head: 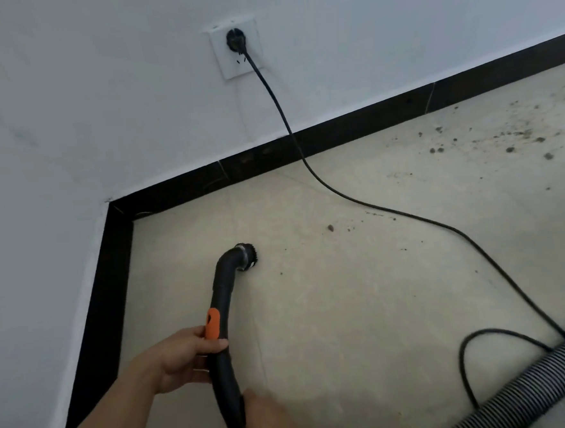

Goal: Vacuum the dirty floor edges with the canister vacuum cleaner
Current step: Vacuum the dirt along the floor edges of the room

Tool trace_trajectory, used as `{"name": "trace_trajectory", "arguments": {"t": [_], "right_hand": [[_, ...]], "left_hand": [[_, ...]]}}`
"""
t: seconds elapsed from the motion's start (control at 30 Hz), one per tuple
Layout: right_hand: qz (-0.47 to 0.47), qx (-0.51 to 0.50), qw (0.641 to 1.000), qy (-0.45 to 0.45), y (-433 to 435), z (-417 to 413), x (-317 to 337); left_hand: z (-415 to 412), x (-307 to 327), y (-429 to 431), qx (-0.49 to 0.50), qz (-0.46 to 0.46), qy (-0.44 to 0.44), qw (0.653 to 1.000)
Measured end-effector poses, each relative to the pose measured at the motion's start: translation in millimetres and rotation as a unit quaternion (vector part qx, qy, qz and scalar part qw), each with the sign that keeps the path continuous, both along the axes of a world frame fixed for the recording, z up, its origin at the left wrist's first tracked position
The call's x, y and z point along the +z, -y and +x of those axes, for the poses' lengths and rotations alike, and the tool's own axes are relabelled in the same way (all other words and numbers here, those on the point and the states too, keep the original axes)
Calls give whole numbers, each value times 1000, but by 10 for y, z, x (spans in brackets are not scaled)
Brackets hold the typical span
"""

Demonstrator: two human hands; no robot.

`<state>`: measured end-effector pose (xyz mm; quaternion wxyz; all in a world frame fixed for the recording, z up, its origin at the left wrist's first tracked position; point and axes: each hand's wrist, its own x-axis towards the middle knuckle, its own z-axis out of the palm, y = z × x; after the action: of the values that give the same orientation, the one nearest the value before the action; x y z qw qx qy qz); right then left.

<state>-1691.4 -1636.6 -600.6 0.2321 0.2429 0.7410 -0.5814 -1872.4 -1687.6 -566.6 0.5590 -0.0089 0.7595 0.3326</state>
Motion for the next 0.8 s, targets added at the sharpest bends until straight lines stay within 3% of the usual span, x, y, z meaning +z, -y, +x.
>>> {"name": "trace_trajectory", "arguments": {"t": [0.33, 0.57, 0.67, 0.8], "right_hand": [[67, -197, 978, -8, -719, 510, -110], [90, -318, 944, 5, -1235, 808, -152], [93, -312, 945, 1, -1264, 769, -155], [81, -224, 971, -5, -1029, 546, -132]], "left_hand": [[465, -131, -1391, -172, 56, -3, 984], [946, -149, -2220, -226, 109, -13, 968], [934, -169, -2223, -214, 111, -23, 970], [571, -142, -1765, -182, 71, -25, 980]]}}
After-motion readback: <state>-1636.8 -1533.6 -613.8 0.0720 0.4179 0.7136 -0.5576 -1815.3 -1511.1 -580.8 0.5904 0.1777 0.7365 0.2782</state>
